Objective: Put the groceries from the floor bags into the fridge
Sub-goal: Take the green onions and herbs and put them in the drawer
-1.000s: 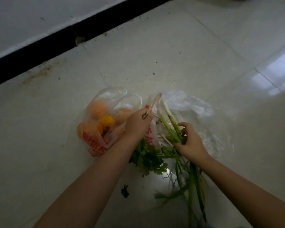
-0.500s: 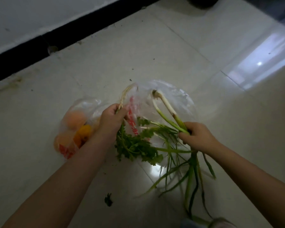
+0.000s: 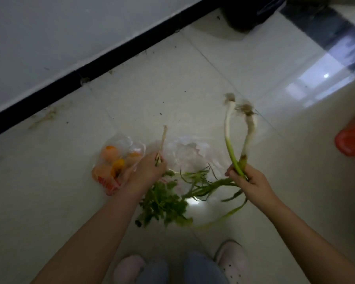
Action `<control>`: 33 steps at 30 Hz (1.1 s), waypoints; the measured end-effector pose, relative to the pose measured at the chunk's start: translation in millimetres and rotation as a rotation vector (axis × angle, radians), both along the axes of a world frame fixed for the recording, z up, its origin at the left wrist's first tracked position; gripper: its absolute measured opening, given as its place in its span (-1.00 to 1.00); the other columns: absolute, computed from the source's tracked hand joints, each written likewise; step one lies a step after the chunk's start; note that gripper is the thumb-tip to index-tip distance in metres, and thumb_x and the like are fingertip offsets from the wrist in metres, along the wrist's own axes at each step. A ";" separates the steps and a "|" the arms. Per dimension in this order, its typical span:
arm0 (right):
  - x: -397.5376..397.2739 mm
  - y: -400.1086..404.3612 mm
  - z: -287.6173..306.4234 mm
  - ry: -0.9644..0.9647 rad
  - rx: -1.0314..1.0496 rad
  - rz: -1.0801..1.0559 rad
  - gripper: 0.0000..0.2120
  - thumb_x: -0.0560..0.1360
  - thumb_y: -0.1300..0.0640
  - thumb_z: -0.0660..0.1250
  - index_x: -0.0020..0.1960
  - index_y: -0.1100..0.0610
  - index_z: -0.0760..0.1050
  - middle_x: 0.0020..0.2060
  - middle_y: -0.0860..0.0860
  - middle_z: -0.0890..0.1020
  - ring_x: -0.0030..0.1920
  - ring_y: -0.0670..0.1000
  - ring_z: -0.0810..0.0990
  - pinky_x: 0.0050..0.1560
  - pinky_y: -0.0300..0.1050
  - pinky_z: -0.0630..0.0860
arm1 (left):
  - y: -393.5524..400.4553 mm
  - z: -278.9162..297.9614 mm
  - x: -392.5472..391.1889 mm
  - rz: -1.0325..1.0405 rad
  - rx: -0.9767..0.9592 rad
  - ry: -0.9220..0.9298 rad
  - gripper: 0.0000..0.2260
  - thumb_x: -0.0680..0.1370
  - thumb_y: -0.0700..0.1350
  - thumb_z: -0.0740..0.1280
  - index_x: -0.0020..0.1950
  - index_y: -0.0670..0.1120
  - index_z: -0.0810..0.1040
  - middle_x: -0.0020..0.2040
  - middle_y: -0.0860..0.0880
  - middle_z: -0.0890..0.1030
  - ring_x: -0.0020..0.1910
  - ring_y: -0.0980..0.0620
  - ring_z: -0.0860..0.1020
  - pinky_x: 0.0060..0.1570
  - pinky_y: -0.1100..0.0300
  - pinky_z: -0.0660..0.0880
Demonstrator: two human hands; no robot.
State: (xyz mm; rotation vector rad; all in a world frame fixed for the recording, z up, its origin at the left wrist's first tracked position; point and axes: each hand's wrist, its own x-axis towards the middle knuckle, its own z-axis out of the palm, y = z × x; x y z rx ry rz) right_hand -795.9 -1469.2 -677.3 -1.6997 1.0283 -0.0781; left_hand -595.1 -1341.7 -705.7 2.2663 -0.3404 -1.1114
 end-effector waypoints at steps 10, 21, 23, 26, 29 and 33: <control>-61.2 28.1 142.7 0.118 -0.027 -0.470 -0.85 0.57 0.26 0.15 -0.03 0.24 0.50 -0.12 0.07 0.55 -0.09 0.05 0.51 -0.10 -0.24 0.44 | 9.1 140.1 -36.7 0.165 -0.110 0.088 -0.89 0.62 -0.21 0.18 0.04 -0.19 0.48 -0.19 -0.02 0.53 -0.04 0.02 0.50 0.01 0.20 0.37; -75.1 36.9 284.3 0.139 -0.023 -0.616 -0.80 0.58 0.22 0.13 0.04 0.28 0.49 -0.01 0.13 0.59 0.01 0.07 0.51 -0.01 -0.17 0.39 | 9.3 295.9 -60.2 -0.033 -0.117 0.067 -0.73 0.61 -0.18 0.18 -0.29 -0.02 0.34 -0.32 0.02 0.51 -0.31 0.13 0.44 -0.31 0.37 0.33; -84.5 43.2 303.4 0.179 -0.038 -0.569 -0.83 0.58 0.23 0.14 0.02 0.25 0.50 -0.05 0.09 0.56 -0.02 0.03 0.49 -0.07 -0.24 0.33 | 18.2 311.1 -60.3 -0.056 -0.105 0.069 -0.73 0.62 -0.17 0.18 -0.29 -0.03 0.35 -0.29 0.00 0.52 -0.31 0.11 0.43 -0.32 0.35 0.32; -112.2 60.4 332.2 0.194 0.009 -0.527 -0.82 0.57 0.24 0.14 0.02 0.23 0.51 -0.03 0.06 0.55 0.00 0.02 0.48 -0.01 -0.15 0.36 | 32.6 328.3 -63.5 -0.119 -0.069 0.045 -0.80 0.61 -0.17 0.19 -0.23 -0.09 0.40 -0.32 0.05 0.50 -0.22 0.02 0.47 -0.33 0.34 0.33; -144.4 82.9 352.8 0.225 0.005 -0.496 -0.83 0.57 0.23 0.15 -0.03 0.20 0.52 -0.04 0.07 0.56 0.01 0.03 0.50 0.02 -0.15 0.35 | 42.7 341.4 -68.3 -0.186 -0.032 0.053 -0.84 0.59 -0.17 0.21 -0.20 -0.11 0.44 -0.34 0.04 0.50 -0.21 -0.02 0.50 -0.10 0.14 0.48; -172.7 105.0 370.0 0.180 0.044 -0.572 -0.76 0.58 0.24 0.14 -0.20 0.04 0.47 -0.08 0.10 0.58 0.02 0.07 0.53 0.06 -0.11 0.38 | 51.7 348.5 -77.4 -0.237 -0.058 0.100 -0.76 0.59 -0.23 0.20 -0.29 -0.09 0.40 -0.35 0.02 0.51 -0.29 0.06 0.48 -0.14 0.19 0.45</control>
